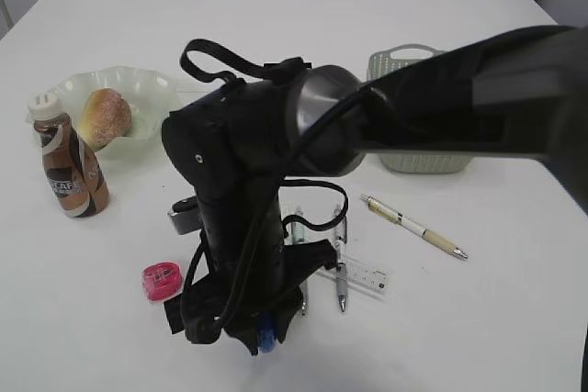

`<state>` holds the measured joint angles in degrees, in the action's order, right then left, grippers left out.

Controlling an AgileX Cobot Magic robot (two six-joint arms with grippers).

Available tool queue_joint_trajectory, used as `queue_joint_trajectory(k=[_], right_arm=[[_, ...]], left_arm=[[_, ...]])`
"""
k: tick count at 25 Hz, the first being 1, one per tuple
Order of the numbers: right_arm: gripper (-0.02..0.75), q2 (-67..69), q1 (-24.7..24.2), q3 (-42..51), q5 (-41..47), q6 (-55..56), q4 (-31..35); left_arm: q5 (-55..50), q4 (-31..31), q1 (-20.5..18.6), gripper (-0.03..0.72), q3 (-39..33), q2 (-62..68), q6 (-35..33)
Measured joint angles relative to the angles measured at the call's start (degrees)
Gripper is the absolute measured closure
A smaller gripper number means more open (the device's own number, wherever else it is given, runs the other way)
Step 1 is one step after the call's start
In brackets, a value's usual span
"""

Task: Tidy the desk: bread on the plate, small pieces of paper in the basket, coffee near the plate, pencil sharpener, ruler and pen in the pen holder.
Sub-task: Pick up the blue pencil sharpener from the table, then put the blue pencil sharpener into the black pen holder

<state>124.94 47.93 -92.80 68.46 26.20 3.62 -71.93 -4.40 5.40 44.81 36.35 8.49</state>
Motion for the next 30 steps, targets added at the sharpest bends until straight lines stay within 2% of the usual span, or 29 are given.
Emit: queue_joint_trajectory(k=[7,14,22,30], right_arm=[[0.552,-1.36,0.0,-1.98,0.59,-2.73,-5.13],[0.552,-6.51,3.26,-1.98,0.65,-7.22,-9.65],[0.552,-11.33,4.5,-1.98,-4.84,-15.98,-10.0],[0.552,-20.42,2.95,-1.98,-17.48,-21.97,-12.1]], left_arm=[[0.0,0.0,0.0,0.322,0.0,0.0,0.0],[0.0,0.21,0.0,0.322,0.0,0.0,0.0],[0.0,0.21,0.0,0.325,0.0,0.0,0.0],[0.0,0.21,0.0,0.326,0.0,0.0,0.0]])
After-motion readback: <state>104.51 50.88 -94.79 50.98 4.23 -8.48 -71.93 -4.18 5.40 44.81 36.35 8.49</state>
